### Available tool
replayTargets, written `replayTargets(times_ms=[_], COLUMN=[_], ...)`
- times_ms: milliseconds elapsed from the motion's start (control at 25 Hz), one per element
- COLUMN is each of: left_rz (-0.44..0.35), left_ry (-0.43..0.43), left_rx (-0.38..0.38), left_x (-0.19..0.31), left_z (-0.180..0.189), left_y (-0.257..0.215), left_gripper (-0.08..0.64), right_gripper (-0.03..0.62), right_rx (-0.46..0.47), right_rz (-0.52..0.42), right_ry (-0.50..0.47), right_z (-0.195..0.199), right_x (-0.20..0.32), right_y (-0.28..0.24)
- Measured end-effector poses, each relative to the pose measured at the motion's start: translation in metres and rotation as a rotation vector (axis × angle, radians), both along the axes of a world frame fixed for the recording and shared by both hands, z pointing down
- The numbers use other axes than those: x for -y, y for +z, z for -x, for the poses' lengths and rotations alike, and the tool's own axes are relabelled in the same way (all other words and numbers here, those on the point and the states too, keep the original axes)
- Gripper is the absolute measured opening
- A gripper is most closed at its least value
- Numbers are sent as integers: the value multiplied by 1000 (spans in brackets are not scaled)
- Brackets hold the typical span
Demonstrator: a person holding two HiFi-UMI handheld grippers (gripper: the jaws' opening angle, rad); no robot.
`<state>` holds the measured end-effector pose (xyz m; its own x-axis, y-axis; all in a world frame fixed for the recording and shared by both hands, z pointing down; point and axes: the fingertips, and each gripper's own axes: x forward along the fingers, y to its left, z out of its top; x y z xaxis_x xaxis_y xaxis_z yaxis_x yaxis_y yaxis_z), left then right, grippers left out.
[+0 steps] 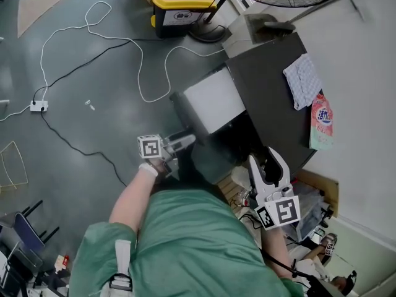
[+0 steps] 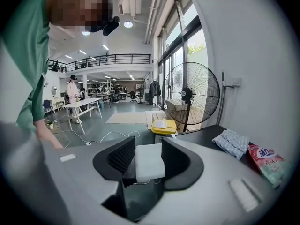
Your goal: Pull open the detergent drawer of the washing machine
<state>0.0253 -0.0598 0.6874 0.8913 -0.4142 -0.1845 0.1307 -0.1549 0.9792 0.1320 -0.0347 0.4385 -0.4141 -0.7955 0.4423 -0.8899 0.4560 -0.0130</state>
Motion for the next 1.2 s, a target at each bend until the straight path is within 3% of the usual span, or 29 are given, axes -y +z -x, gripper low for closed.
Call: replayTargets(times_ms=[360,440,560,760,880,1000,1200], left_rz=[-28,-32,-84,-310,-490,-660,-880], left_ry=[26,23,14,22,-6,-80,-231], left_rx=[170,237,404,629,754,856,1030], left_x=[-6,-9,-10,-8,2,15,30], left_z=[20,34,63,101,117,132,153], left_y=[3,4,3,-52,-102,-164,-261], left_gripper=[318,305,270,206,173,164,163], right_gripper=[178,178,178,150,128,126,126], right_rx=[18,16,13,67,77,100,94], right_rz=[-46,-59,-71,-46,-64,-97,-173], right_ry=[5,16,71,220,235,227,219], right_z=[27,29,24,8,13,26,43], right_x=[-15,-15,-10,-3,0,4,11], right_y=[-11,-15,-14,-11,-14,-23,-49])
